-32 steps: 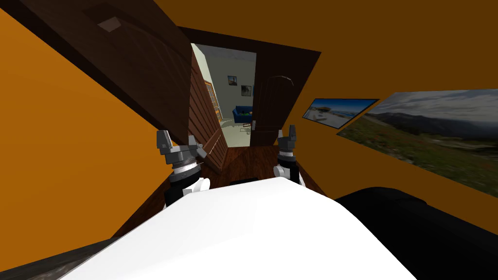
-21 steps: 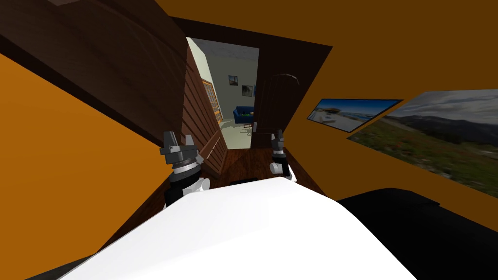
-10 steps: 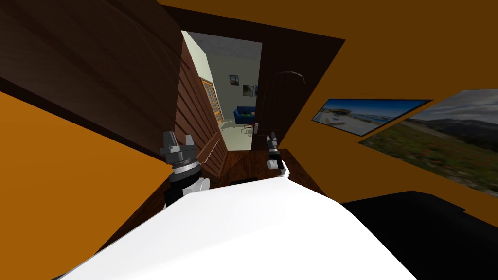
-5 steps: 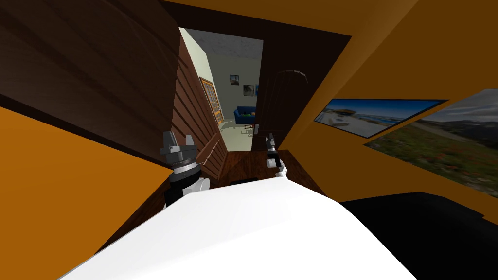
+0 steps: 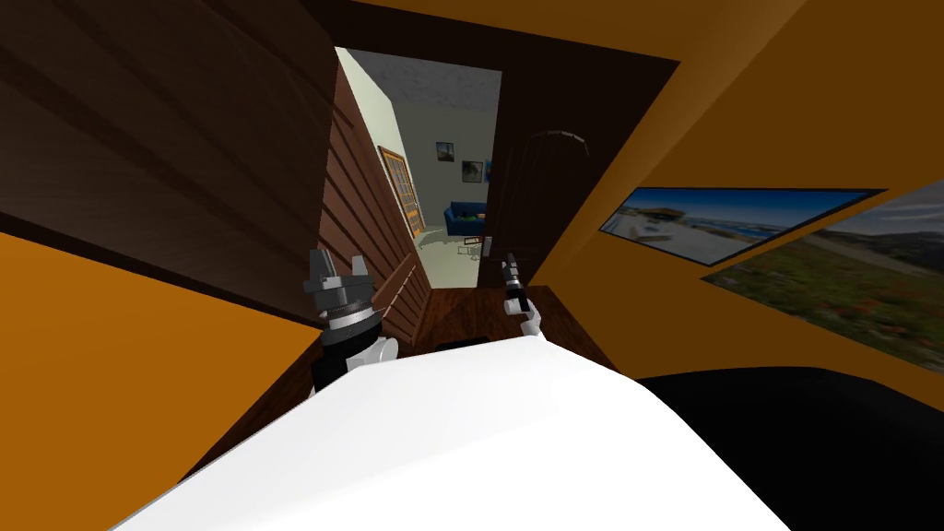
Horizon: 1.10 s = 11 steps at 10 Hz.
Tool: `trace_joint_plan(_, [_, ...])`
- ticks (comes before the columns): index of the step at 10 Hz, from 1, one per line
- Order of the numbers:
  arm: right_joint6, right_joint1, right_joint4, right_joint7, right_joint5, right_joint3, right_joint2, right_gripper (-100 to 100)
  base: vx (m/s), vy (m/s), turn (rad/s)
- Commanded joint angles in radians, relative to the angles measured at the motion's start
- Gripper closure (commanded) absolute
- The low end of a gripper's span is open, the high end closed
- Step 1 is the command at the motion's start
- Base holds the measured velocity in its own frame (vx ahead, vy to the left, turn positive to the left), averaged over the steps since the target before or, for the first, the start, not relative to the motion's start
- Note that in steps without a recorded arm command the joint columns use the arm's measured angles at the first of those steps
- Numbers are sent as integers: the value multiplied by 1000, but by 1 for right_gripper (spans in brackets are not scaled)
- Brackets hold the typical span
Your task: Pull the door open
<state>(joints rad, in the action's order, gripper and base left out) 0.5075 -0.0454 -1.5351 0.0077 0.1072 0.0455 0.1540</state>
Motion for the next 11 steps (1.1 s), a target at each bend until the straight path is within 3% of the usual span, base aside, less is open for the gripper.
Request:
trace_joint_plan(1, [4,9,34,-4,1,0,3,-100,67,-5,10])
trace_joint_plan(3, [4,52,102,-13,4,4,12,-100,62,-12,13])
trace_joint_plan(4, [4,52,115,-13,4,4,12,-100,60,-13,11])
trace_joint_plan(6, [3,95,181,-22,8,8,22,-100,72,-5,14])
trace_joint_plan(7, [3,95,195,-22,8,8,22,-100,56,-5,9])
trace_joint_plan(8, [3,117,232,-27,10,10,27,-100,49,-9,8])
trace_joint_plan(9, [3,117,235,-27,10,10,27,-100,42,-7,8])
trace_joint_plan(11, [3,159,305,-36,13,14,37,-100,58,-17,15])
